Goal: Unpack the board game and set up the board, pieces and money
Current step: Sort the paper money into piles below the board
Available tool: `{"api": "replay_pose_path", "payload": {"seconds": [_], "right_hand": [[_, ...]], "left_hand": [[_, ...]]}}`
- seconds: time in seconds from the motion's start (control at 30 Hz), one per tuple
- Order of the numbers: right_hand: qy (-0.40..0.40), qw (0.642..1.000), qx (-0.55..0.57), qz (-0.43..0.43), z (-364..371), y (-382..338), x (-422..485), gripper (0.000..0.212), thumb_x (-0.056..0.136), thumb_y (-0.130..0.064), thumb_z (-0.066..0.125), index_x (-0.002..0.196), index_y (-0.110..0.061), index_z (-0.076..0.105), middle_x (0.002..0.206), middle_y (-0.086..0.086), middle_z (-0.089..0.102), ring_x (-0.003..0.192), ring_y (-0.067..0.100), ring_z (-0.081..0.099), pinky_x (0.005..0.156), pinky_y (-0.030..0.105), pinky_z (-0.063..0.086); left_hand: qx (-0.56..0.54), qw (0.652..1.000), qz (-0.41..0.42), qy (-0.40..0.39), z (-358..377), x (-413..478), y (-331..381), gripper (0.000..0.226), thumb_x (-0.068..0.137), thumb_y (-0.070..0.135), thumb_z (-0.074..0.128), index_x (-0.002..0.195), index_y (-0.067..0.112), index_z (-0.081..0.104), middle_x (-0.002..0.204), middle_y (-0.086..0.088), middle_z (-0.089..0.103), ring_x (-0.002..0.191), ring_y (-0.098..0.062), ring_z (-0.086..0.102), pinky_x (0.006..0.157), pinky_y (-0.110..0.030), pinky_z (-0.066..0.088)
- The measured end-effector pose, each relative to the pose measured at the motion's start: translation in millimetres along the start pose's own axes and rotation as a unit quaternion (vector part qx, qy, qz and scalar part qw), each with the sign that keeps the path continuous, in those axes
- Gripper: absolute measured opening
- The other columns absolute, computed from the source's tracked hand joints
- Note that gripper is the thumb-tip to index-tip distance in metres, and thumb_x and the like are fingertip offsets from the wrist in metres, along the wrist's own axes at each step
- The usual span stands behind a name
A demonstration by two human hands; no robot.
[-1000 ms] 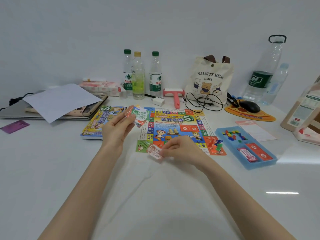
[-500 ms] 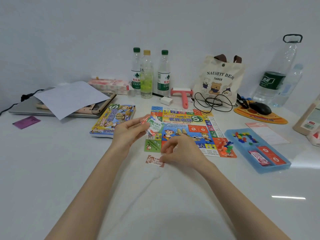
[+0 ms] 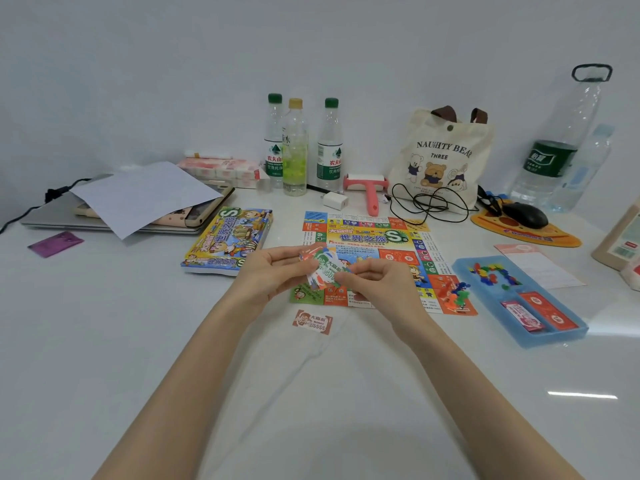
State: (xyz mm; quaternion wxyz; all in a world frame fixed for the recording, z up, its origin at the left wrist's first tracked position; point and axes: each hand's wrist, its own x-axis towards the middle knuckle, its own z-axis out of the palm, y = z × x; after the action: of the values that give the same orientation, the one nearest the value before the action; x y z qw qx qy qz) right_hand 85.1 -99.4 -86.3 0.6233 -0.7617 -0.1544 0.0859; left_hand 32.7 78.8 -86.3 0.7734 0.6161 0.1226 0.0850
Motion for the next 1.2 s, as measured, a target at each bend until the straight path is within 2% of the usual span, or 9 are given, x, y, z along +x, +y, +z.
{"api": "replay_pose_path", "payload": {"seconds": [0.13, 0.23, 0.33, 0.5, 0.63, 0.7, 0.83, 0.97, 1.2], "right_hand": [[-0.013, 1.0, 0.003, -0.003, -2, 0, -1, 0.011, 0.077, -0.014, 0.079, 0.082, -0.007, 0.073, 0.075, 0.004, 0.074, 0.062, 0.004, 0.067, 0.058, 0.015, 0.05], [-0.028, 1.0, 0.001, -0.006, -4, -2, -2, 0.005, 0.084, -0.014, 0.073, 0.08, -0.012, 0.074, 0.068, -0.005, 0.071, 0.057, -0.002, 0.062, 0.06, 0.015, 0.052], [-0.043, 0.999, -0.012, 0.005, -8, -2, -1, 0.013, 0.089, -0.015, 0.067, 0.079, -0.016, 0.075, 0.069, -0.008, 0.072, 0.059, -0.001, 0.059, 0.064, 0.017, 0.053], [-0.03, 0.999, -0.008, 0.03, -26, -10, -2, 0.003, 0.084, -0.014, 0.073, 0.083, -0.016, 0.073, 0.065, -0.005, 0.067, 0.054, 0.005, 0.055, 0.059, 0.017, 0.053], [-0.107, 0.986, -0.125, 0.035, -42, -11, -10, 0.015, 0.083, -0.017, 0.074, 0.095, -0.019, 0.066, 0.064, -0.006, 0.07, 0.054, 0.006, 0.05, 0.052, 0.019, 0.042], [-0.137, 0.974, -0.177, 0.03, -42, -8, -13, 0.013, 0.087, -0.019, 0.07, 0.098, -0.021, 0.064, 0.065, -0.006, 0.07, 0.052, -0.002, 0.05, 0.055, 0.017, 0.038], [-0.145, 0.965, -0.219, 0.013, -40, -3, -15, 0.008, 0.089, -0.02, 0.065, 0.094, -0.025, 0.067, 0.07, -0.006, 0.072, 0.063, -0.009, 0.055, 0.062, 0.016, 0.039], [-0.139, 0.971, -0.194, 0.032, -25, -1, -16, 0.005, 0.087, -0.021, 0.067, 0.09, -0.025, 0.068, 0.058, -0.013, 0.067, 0.051, -0.009, 0.051, 0.055, 0.015, 0.036], [-0.14, 0.966, -0.219, 0.01, 8, 2, -23, 0.005, 0.08, -0.026, 0.073, 0.077, -0.024, 0.069, 0.065, -0.009, 0.07, 0.059, -0.007, 0.06, 0.058, 0.015, 0.041]], "left_hand": [[0.011, 1.0, -0.008, -0.002, 1, 0, 0, 0.032, 0.074, 0.001, 0.076, 0.105, 0.007, 0.07, 0.098, -0.01, 0.075, 0.091, -0.019, 0.072, 0.078, -0.025, 0.058], [-0.001, 1.0, -0.009, 0.0, 1, -1, 0, 0.029, 0.076, 0.0, 0.074, 0.104, 0.007, 0.07, 0.098, -0.01, 0.075, 0.087, -0.017, 0.072, 0.072, -0.022, 0.058], [-0.005, 1.0, -0.011, 0.007, 2, -2, 1, 0.029, 0.077, -0.002, 0.073, 0.104, 0.006, 0.07, 0.096, -0.01, 0.075, 0.084, -0.016, 0.073, 0.067, -0.02, 0.057], [-0.001, 0.999, 0.003, 0.05, -3, 0, 0, 0.033, 0.077, 0.001, 0.074, 0.109, 0.005, 0.069, 0.098, -0.01, 0.074, 0.083, -0.015, 0.073, 0.068, -0.02, 0.058], [-0.012, 0.997, 0.019, 0.073, -3, 1, -1, 0.03, 0.077, 0.001, 0.074, 0.106, 0.006, 0.07, 0.097, -0.009, 0.074, 0.078, -0.011, 0.072, 0.069, -0.02, 0.058], [-0.01, 0.997, 0.019, 0.073, -1, 0, 0, 0.029, 0.077, 0.001, 0.074, 0.105, 0.007, 0.07, 0.096, -0.008, 0.074, 0.078, -0.012, 0.072, 0.068, -0.02, 0.058], [-0.01, 0.997, 0.022, 0.071, -1, -1, -1, 0.029, 0.078, 0.001, 0.073, 0.106, 0.007, 0.07, 0.096, -0.008, 0.075, 0.081, -0.013, 0.072, 0.071, -0.021, 0.058], [-0.029, 0.996, 0.036, 0.076, -3, -1, 0, 0.027, 0.079, 0.001, 0.072, 0.105, 0.008, 0.07, 0.094, -0.005, 0.075, 0.08, -0.011, 0.072, 0.072, -0.019, 0.057], [-0.053, 0.994, 0.047, 0.083, -9, 0, 4, 0.025, 0.079, 0.002, 0.072, 0.104, 0.009, 0.07, 0.089, -0.003, 0.076, 0.08, -0.009, 0.071, 0.074, -0.018, 0.057]]}}
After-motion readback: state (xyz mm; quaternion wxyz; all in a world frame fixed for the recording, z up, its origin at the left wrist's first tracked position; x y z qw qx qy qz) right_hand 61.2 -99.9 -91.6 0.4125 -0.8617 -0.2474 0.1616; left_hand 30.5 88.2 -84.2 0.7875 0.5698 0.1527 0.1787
